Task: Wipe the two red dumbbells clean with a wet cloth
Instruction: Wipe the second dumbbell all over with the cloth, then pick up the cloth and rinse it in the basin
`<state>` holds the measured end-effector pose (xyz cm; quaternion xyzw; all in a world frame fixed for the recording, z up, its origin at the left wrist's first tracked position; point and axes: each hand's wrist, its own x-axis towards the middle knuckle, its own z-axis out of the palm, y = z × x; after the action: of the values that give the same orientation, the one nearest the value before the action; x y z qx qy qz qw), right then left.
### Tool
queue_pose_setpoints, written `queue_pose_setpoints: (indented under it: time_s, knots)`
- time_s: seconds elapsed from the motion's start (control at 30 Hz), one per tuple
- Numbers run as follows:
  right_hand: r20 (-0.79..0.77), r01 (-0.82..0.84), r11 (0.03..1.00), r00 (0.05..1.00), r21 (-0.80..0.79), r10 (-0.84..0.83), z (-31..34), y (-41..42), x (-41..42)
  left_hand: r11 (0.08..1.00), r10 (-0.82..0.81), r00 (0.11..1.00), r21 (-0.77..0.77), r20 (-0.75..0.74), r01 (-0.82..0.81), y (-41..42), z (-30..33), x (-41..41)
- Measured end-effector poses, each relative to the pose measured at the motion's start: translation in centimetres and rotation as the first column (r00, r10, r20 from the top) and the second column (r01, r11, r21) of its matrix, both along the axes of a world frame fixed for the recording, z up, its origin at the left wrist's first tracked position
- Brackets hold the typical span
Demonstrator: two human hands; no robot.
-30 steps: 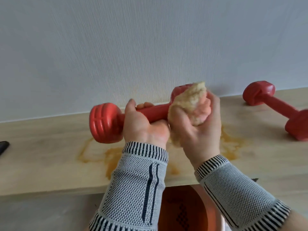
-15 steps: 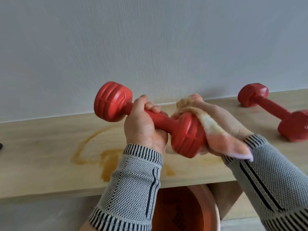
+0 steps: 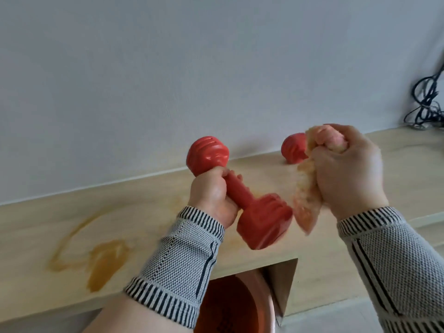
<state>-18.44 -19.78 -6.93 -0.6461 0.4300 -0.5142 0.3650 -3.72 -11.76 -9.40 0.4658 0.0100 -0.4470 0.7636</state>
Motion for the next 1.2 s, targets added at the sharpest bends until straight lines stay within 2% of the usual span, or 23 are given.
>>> queue_pose_setpoints:
  time_s: [0.13,0.27,0.43,0.67,0.83,1.03,1.1,1.2]
  knots:
    - [-0.173,0.166,0.973,0.975,0.161,-0.138,-1.5,-4.2,-3.7,0.98,-0.174,0.974,0.125,0.147,0.156,-5.6,-0.5,-1.8]
    - [-0.33,0.153,0.96,0.941,0.236,-0.069,-3.2,-6.1,-5.1,0.937,-0.264,0.935,0.293,0.237,0.191,-10.3,-1.7,-2.8]
    - [-0.432,0.103,0.967,0.902,0.234,0.008,-4.0,-7.7,-5.3,0.892,-0.32,0.92,0.398,0.226,0.213,-13.7,-3.0,-3.4]
    - [-0.423,0.102,0.977,0.906,0.186,-0.014,-4.7,-9.3,-5.5,0.892,-0.279,0.926,0.425,0.256,0.151,-15.6,-3.3,-3.1]
    - [-0.377,0.125,0.98,0.924,0.153,-0.059,-5.1,-10.1,-5.2,0.874,-0.254,0.89,0.485,0.378,0.043,-17.1,-3.4,-2.8]
    - [-0.368,0.126,0.979,0.928,0.158,-0.06,-5.1,-10.4,-5.3,0.858,-0.317,0.869,0.506,0.38,0.092,-17.2,-3.5,-2.6]
    - [-0.374,0.122,0.977,0.926,0.173,-0.049,-4.9,-10.2,-5.2,0.86,-0.321,0.852,0.504,0.414,0.079,-17.0,-3.6,-2.6]
    - [-0.384,0.132,0.979,0.921,0.156,-0.063,-4.3,-9.1,-5.0,0.853,-0.337,0.782,0.522,0.524,0.018,-16.3,-3.6,-2.3]
